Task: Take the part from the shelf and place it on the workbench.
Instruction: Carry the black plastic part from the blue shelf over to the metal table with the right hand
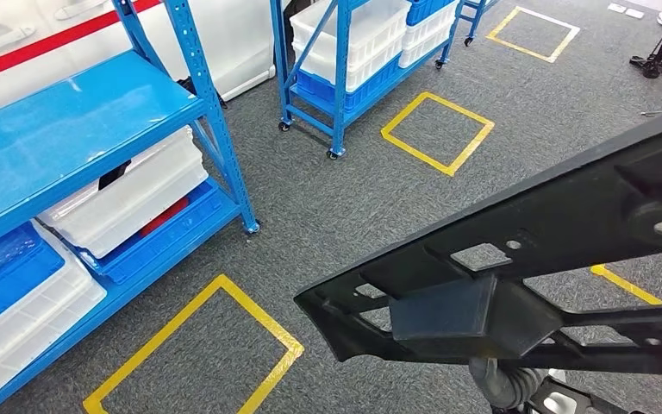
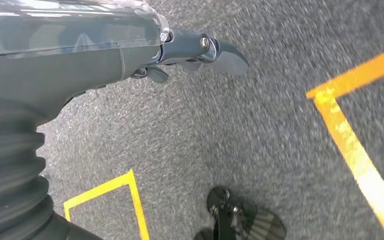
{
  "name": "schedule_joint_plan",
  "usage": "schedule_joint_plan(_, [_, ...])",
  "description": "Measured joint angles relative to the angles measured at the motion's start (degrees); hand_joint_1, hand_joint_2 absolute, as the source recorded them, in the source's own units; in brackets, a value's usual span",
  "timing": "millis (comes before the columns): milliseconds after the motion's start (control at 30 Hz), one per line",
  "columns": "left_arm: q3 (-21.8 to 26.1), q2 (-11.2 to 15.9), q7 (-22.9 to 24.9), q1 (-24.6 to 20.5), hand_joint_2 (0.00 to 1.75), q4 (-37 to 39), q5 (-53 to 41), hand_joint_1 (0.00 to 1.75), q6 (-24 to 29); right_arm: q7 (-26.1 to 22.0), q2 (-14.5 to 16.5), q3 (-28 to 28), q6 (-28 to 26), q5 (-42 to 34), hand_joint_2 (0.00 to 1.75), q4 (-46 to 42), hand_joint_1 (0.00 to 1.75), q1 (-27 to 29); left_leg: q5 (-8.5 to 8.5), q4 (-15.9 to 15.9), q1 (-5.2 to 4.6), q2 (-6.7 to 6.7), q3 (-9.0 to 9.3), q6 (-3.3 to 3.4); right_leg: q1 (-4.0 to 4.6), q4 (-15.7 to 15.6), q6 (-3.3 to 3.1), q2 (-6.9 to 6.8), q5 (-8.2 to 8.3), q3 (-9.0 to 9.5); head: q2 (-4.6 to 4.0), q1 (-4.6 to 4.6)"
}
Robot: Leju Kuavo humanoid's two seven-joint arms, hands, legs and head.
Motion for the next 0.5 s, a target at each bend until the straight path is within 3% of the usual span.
schedule_joint_plan(33, [0.02, -0.12, -0.08, -0.16, 1.75, 0.00, -0.08, 0.00, 0.13, 0.00, -0.04, 0.45, -0.05, 0.11, 1.75, -0.16, 1.75, 0.33, -0.27, 0.18, 0.11, -0.13, 0.08, -0.34, -0.09, -0.23, -0.38, 0.53, 0.19, 0.06, 0.00, -0.01])
schedule_joint_plan(100, [0.21, -0.41, -0.36, -0.35, 1.75, 0.00, -0.03, 0.00, 1.09, 0.00, -0.10, 1.88, 0.07, 0.14, 1.75, -0.34, 1.75, 0.50, -2.46, 3.17, 0.34, -2.09, -0.96, -0.85, -0.39, -0.74, -1.19, 1.64, 0.64, 0.24, 0.00, -0.01])
schedule_joint_plan(133, [0.41, -0.52, -0.59, -0.35, 1.75, 0.00, 0.12, 0.00, 1.75, 0.00, -0.10, 2.80, 0.12, 0.13, 1.75, -0.33, 1.75, 0.42, -4.32, 6.39, 0.49, -3.53, -2.34, -1.00, -0.46, -0.83, -1.45, 2.20, 0.79, 0.25, 0.00, -0.01])
schedule_joint_plan(200, [1.02, -0.74, -1.16, -0.26, 1.75, 0.00, 0.44, 0.00, 2.55, 0.00, -0.08, 4.59, 0.00, 0.09, 1.75, -0.08, 1.75, 0.05, -7.63, 13.94, 0.55, -4.92, -5.81, -1.23, -0.41, -0.78, -1.71, 3.52, 0.88, 0.14, 0.00, -0.01])
schedule_joint_plan(233, [1.28, -0.82, -1.41, -0.23, 1.75, 0.00, 0.59, 0.00, 2.51, 0.00, -0.05, 5.31, -0.22, 0.07, 1.75, 0.10, 1.75, -0.19, -8.05, 16.13, 0.57, -5.11, -6.93, -1.32, -0.39, -0.73, -1.72, 4.23, 0.90, 0.12, 0.00, -0.01])
schedule_joint_plan(267, [1.46, -0.91, -1.62, -0.24, 1.75, 0.00, 0.68, 0.00, 2.24, 0.00, -0.01, 5.94, -0.50, 0.05, 1.75, 0.28, 1.75, -0.44, -7.34, 16.25, 0.61, -5.20, -7.13, -1.37, -0.39, -0.66, -1.69, 4.94, 0.91, 0.13, 0.00, -0.01])
schedule_joint_plan(333, [1.64, -1.01, -1.83, -0.32, 1.75, 0.00, 0.78, 0.00, 1.61, 0.00, 0.14, 6.90, -1.10, 0.12, 1.75, 0.53, 1.75, -0.76, -3.36, 10.19, 0.85, -5.99, -4.53, -1.40, -0.44, -0.40, -1.46, 6.27, 0.82, 0.23, 0.00, -0.01])
schedule_joint_plan(400, [1.87, -1.07, -1.87, -0.36, 1.75, 0.00, 0.75, 0.00, 1.38, 0.00, 0.29, 7.73, -1.63, 0.63, 1.75, 0.55, 1.75, -0.62, -0.57, 3.07, 1.10, -8.17, -1.34, -1.24, -0.33, 0.12, -0.92, 7.47, 0.62, 0.05, 0.00, -0.01])
schedule_joint_plan(467, [2.20, -1.14, -1.82, -0.35, 1.75, 0.00, 0.60, 0.00, 1.42, 0.00, 0.39, 8.54, -1.98, 1.24, 1.75, 0.16, 1.75, 0.21, -0.33, 0.90, 1.04, -9.12, -0.41, -0.72, -0.31, 0.39, -0.21, 8.46, 0.67, -0.38, 0.00, -0.01])
schedule_joint_plan(500, [2.35, -1.21, -1.80, -0.36, 1.75, 0.00, 0.49, 0.00, 1.44, 0.00, 0.40, 8.88, -2.06, 1.43, 1.75, -0.13, 1.75, 0.76, -0.17, 0.82, 0.98, -8.64, -0.44, -0.32, -0.41, 0.34, 0.18, 8.93, 0.81, -0.58, 0.00, -0.01])
